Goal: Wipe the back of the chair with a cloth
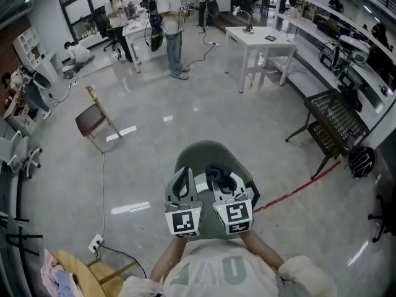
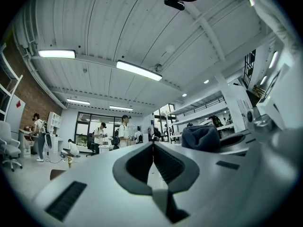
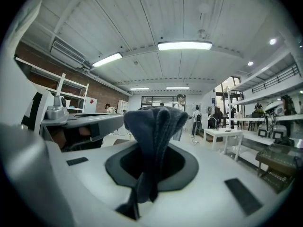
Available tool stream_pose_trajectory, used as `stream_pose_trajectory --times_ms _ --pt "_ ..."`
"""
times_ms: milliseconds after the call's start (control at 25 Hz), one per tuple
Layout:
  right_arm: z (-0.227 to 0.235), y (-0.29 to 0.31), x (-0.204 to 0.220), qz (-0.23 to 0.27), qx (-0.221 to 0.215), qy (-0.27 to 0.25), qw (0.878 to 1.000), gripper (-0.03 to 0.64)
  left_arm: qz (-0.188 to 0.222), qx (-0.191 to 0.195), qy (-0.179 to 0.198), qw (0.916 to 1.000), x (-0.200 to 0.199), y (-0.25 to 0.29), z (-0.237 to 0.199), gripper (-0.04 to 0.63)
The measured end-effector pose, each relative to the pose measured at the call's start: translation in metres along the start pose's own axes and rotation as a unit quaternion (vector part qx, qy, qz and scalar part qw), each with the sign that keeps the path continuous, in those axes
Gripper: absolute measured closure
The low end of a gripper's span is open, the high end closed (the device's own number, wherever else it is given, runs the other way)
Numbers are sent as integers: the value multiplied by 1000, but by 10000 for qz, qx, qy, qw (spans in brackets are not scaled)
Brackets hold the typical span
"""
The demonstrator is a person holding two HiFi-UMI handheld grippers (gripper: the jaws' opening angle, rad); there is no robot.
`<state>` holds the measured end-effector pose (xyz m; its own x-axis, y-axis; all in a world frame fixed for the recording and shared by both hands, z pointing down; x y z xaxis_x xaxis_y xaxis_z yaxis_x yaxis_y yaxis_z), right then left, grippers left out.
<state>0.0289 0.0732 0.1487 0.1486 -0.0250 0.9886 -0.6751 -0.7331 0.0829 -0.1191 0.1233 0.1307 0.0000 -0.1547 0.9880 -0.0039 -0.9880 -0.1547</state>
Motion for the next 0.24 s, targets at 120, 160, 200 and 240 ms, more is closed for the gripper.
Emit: stream_pose_trajectory --times_ms 120,160,200,240 --pt "1 0 -1 -67 92 3 9999 558 38 44 -23 10000 0 0 0 580" --pt "2 0 0 -53 117 4 9999 558 72 53 -21 10000 -1 0 -1 580" --pt "3 1 1 -27 142 8 9999 558 114 61 -20 9999 -2 1 -1 580" --pt "4 2 2 2 168 13 9999 558 162 69 -22 9998 -4 2 -2 580"
Point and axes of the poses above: the fingertips, and each gripper's own axes: y forward along the fingers, z to its right, x out of its underside, the point moved 9 cm from there along -y, backward along the fingers, and after that the axes turned 4 degrees about -y, right-handed, at the moved point
